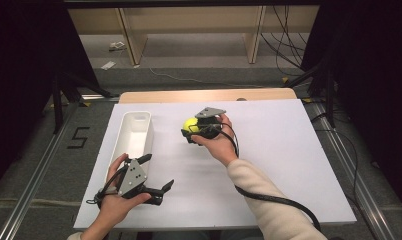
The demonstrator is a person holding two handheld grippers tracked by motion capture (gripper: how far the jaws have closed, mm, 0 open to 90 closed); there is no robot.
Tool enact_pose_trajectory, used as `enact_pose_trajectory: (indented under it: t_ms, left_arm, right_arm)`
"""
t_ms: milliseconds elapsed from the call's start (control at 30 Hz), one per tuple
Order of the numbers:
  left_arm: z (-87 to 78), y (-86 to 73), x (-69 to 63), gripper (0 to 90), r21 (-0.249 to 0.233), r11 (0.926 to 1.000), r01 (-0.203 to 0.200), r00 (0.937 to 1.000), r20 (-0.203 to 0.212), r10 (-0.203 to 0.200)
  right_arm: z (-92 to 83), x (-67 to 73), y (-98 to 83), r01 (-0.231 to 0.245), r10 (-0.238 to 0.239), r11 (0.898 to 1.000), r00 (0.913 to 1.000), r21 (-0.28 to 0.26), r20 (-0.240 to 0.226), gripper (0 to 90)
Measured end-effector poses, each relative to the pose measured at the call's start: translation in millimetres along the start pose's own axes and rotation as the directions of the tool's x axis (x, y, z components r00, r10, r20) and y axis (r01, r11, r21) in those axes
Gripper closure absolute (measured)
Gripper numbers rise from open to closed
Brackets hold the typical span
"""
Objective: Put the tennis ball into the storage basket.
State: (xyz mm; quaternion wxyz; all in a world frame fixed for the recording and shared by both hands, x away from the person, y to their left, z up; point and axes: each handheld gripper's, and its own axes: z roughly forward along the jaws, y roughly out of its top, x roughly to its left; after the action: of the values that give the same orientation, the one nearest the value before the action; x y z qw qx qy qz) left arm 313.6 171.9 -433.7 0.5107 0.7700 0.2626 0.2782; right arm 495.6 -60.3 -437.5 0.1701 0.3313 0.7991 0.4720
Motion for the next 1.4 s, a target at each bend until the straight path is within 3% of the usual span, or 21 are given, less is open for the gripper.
enact_pose_trajectory:
  t_ms: [1400]
  left_arm:
    - [-0.2,-0.2,0.1,0.0,0.000,1.0000,0.004,1.0000,-0.001,-0.004]
  right_arm:
    - [-12.3,22.8,12.7,0.044,-0.045,0.998,0.9978,-0.037,-0.048,26.6]
